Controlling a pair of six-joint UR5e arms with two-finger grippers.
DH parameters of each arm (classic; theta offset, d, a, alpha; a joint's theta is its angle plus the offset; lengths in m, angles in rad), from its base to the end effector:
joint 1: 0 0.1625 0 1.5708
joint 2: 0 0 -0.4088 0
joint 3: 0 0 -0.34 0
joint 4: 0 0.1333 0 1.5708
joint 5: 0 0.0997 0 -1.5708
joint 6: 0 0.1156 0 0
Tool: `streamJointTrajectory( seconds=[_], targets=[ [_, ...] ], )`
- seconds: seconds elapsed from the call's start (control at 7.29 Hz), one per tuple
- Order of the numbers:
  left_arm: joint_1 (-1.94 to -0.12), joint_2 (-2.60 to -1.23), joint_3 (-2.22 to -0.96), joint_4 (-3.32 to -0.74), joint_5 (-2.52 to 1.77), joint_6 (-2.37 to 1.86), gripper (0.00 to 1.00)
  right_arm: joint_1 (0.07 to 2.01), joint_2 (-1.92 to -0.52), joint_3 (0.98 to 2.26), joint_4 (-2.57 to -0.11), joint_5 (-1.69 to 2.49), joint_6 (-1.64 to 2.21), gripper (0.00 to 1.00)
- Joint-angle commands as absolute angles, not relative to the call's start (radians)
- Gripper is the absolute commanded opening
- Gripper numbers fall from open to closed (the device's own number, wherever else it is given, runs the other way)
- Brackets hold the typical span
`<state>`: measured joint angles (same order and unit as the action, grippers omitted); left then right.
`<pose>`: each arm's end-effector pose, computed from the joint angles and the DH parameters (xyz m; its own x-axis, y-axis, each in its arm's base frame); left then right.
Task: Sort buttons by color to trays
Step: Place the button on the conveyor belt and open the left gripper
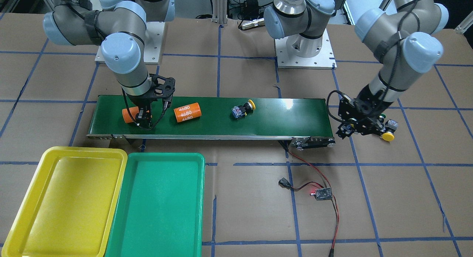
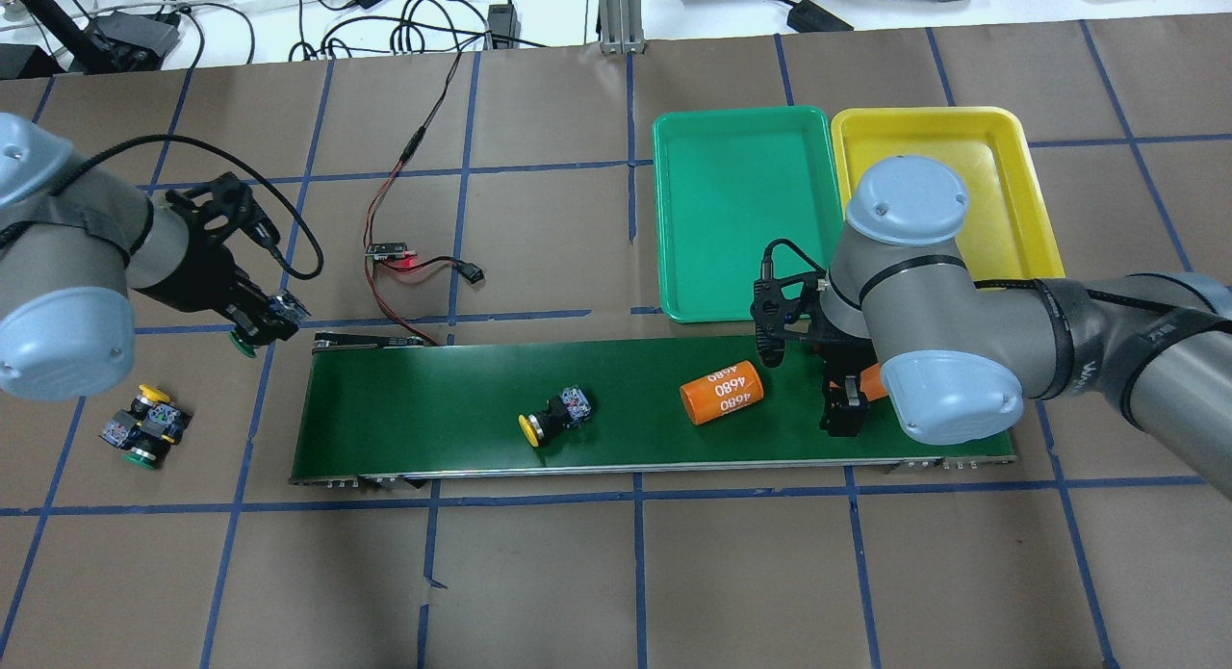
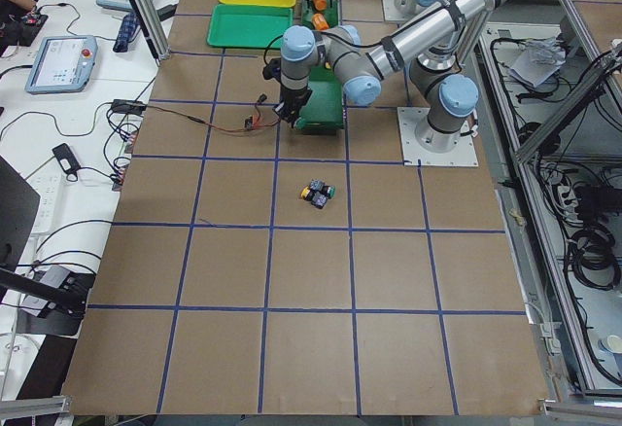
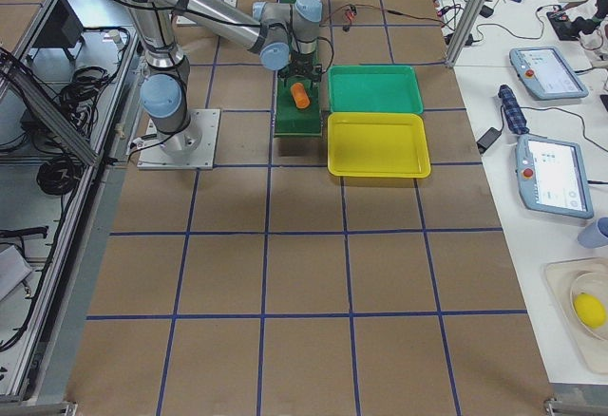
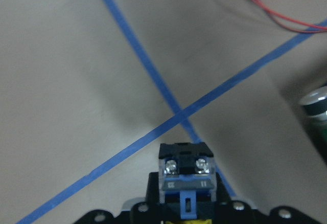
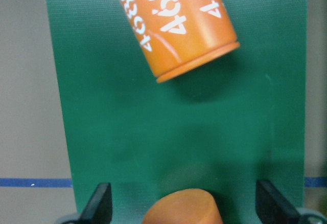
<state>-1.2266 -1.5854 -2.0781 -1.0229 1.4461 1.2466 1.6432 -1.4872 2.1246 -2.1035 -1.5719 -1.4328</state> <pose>-0.0029 -0.4295 0.2897 -0.6176 0.7863 0.0150 0.7790 0.6143 -0.1261 0.1614 -0.3838 0.2421 -0.0659 -0.9925 -0.1034 -0.9978 0.0647 0.0155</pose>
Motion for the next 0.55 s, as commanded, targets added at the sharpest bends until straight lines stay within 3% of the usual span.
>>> streamJointTrajectory(
  seconds=[0.0,0.27,0.41],
  targets=[
    [-1.328,-1.485,-2.178,-1.025,1.377,1.304,0.08,1.643,-1.486,2.125,-2.105,-1.572,-1.433,1.0],
    [-1.438,-1.447,-2.273,-0.938,1.371,1.321,0.11,1.643,-1.486,2.125,-2.103,-1.572,-1.433,1.0],
    [-1.46,-1.448,-2.299,-0.902,1.365,1.304,0.32,1.643,-1.486,2.125,-2.108,-1.569,-1.434,1.0]
  ],
)
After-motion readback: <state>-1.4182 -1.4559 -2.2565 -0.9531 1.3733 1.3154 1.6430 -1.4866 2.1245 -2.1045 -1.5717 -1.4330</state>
